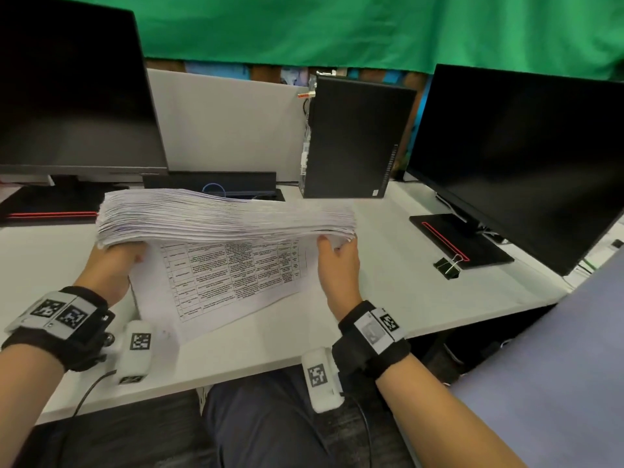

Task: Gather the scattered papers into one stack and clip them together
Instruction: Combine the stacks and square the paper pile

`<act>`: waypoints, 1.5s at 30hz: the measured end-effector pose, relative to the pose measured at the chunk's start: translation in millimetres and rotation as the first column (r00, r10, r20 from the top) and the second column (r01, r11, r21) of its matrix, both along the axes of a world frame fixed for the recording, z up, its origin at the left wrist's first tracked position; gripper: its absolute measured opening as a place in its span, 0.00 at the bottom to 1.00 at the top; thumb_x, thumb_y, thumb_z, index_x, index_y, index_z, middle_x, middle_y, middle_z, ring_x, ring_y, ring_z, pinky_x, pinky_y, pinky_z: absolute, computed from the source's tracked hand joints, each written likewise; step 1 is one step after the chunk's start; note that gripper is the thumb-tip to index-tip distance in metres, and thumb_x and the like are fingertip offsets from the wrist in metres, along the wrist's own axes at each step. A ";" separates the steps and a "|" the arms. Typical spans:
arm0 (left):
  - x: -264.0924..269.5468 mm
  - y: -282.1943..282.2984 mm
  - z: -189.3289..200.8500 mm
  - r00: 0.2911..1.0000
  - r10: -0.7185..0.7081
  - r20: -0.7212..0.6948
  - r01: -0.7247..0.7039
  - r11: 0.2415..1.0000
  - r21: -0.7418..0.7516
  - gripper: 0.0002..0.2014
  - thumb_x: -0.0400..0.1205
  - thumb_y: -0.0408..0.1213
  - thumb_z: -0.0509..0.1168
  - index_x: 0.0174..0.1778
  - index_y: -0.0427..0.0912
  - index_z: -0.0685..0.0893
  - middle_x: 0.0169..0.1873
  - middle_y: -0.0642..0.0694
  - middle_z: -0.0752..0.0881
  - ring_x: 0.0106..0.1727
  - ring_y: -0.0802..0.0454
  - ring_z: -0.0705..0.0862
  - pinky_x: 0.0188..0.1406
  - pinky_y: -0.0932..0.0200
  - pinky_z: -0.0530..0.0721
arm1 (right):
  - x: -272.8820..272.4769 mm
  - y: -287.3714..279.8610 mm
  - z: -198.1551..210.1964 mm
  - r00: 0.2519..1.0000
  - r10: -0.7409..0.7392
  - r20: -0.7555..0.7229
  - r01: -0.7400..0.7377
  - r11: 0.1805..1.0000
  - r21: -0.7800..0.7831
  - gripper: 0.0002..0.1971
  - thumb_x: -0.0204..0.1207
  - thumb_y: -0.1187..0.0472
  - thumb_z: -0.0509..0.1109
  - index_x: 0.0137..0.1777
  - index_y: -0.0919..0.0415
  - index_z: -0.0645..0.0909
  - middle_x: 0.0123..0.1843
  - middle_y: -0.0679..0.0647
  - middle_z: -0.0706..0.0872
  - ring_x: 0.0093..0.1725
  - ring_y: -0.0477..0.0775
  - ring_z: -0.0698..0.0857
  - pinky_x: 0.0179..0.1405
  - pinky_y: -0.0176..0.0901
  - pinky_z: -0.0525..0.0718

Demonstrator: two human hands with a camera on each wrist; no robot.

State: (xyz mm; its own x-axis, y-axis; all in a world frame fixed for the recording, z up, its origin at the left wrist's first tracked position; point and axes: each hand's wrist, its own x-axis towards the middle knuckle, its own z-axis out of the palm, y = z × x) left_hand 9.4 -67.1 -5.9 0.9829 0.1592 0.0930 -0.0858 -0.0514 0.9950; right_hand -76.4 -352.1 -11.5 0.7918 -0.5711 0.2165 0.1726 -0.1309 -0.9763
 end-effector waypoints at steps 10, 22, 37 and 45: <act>-1.6 5.0 22.7 0.987 -0.145 0.063 0.145 0.989 -0.004 0.17 0.79 0.20 0.57 0.42 0.49 0.79 0.41 0.50 0.82 0.48 0.48 0.80 0.47 0.56 0.78 | 3.6 -47.3 24.7 0.930 0.334 -0.154 -0.363 0.903 -0.229 0.11 0.81 0.67 0.69 0.62 0.59 0.79 0.60 0.51 0.87 0.58 0.45 0.85 0.56 0.33 0.79; -18.1 -10.6 46.4 0.923 -0.238 0.302 0.273 0.959 -0.078 0.21 0.75 0.48 0.72 0.63 0.50 0.78 0.56 0.51 0.87 0.57 0.58 0.87 0.55 0.58 0.85 | 7.3 -39.5 37.1 0.900 0.435 0.034 -0.437 0.898 0.047 0.21 0.77 0.52 0.74 0.68 0.56 0.81 0.63 0.56 0.89 0.63 0.58 0.88 0.65 0.64 0.83; -3.9 3.5 5.5 0.869 -0.482 -0.114 0.477 0.876 -0.065 0.30 0.69 0.36 0.67 0.70 0.42 0.76 0.59 0.43 0.86 0.65 0.41 0.82 0.59 0.50 0.82 | -0.6 -48.6 3.6 0.806 0.583 -0.106 -0.555 0.805 0.213 0.26 0.75 0.55 0.72 0.74 0.56 0.77 0.68 0.55 0.86 0.68 0.57 0.85 0.72 0.63 0.77; 4.2 -7.0 6.4 0.861 -0.501 -0.084 0.494 0.864 -0.098 0.19 0.74 0.24 0.66 0.58 0.47 0.81 0.50 0.50 0.91 0.54 0.53 0.88 0.58 0.52 0.82 | 7.6 -38.8 -12.7 0.833 0.554 0.000 -0.524 0.788 0.322 0.27 0.75 0.62 0.75 0.74 0.60 0.77 0.69 0.59 0.85 0.69 0.61 0.84 0.72 0.62 0.77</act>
